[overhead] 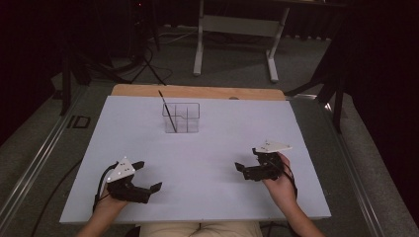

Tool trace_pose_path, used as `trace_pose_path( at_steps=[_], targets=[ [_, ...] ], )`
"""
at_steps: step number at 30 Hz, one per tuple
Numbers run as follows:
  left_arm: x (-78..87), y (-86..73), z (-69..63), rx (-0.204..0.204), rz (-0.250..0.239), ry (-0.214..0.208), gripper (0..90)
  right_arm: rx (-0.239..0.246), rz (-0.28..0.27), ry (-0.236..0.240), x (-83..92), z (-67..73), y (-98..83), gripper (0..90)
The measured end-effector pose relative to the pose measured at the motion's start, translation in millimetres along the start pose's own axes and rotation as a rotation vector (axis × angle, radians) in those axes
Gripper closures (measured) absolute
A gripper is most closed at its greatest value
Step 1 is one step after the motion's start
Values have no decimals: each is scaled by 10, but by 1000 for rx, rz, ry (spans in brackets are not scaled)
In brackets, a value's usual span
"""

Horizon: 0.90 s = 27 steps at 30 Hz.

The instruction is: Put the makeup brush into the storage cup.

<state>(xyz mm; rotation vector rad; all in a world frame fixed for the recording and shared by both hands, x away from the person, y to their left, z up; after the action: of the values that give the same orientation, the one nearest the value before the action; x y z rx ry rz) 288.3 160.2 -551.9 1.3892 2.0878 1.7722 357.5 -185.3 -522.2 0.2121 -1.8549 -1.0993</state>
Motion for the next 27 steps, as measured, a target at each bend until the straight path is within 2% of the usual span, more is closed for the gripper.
trace_pose_path(
  at_steps=[3, 5, 8, 14, 27],
  targets=[
    [3, 9, 31, 50, -16, -24, 14, 3, 3, 1, -11, 3, -7, 121],
    [1, -2, 53, 38, -11, -13, 14, -1, 5, 2, -13, 7, -10, 121],
    [2, 3, 68, 50, -19, -10, 14, -2, 5, 2, -17, 10, -13, 121],
    [-14, 13, 6, 51, -29, -29, 14, 5, 7, 1, -18, 14, -17, 121],
    [-17, 6, -3, 30, -16, 2, 14, 7, 14, -3, -24, -2, -29, 136]
  ],
)
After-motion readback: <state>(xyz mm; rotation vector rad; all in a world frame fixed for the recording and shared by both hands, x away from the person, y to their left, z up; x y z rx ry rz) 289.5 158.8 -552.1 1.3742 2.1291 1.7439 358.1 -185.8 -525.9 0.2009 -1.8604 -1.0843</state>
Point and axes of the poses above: each handheld gripper's, and its own axes: x roughly backward along the jaws, y roughly out of its top, z roughly to its left, the point moved 7 cm from there along -x, roughly forward along the jaws, and after that the axes turned 15 degrees about x, right-handed, at the moved point
